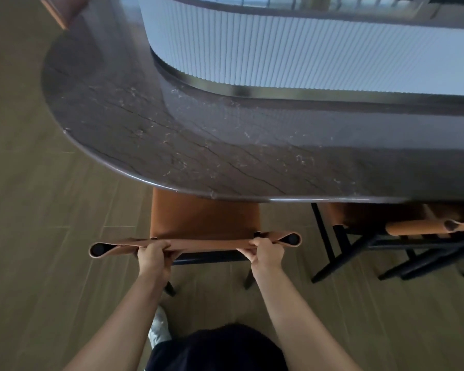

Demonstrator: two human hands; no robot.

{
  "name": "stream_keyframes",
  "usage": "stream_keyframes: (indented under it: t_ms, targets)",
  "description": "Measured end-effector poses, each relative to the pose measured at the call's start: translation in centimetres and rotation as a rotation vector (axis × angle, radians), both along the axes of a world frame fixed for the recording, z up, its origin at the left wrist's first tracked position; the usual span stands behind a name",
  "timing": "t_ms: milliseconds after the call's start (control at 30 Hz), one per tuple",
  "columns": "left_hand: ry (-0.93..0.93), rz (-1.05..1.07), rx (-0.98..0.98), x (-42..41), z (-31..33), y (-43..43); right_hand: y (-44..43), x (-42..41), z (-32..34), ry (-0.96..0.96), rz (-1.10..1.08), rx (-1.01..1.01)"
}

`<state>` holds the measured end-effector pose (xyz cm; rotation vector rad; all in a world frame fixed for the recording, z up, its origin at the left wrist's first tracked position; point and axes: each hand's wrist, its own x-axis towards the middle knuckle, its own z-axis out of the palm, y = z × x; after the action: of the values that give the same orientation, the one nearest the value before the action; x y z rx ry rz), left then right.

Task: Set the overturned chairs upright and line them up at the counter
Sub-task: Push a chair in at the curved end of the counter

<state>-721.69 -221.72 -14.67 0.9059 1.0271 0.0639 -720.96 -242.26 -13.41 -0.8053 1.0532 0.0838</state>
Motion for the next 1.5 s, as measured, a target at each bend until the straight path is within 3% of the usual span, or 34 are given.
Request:
stream_keyframes:
  t_ms: [200, 433, 933, 1267, 1500]
  targets:
    - [-0.043, -0.105, -0.008, -1.8, -0.1, -7.2, -7.7, -1.8, 0.0, 0.017, -0.045, -0.023]
    - [-0.088, -0.165, -0.161, -0.3, -0.1, -12.9, -14.1, -1.2, 0.0, -0.012, -0.098, -0.025]
    - [-0.008, -0.182, -0.451, 0.5, 1.5, -12.2, -16.0, -0.5, -0.4, 0.014, 0.039, -0.020]
    - [0.097, -0.208, -0.309, 1.3, 1.5, -8.4, -16.7, -0.6, -0.6, 0.053, 0.099, 0.047]
    - [0.150, -0.146, -0.204, 2.1, 0.7, -9.8, -17.2, -0.1, -1.6, 0.019, -0.038, 0.050]
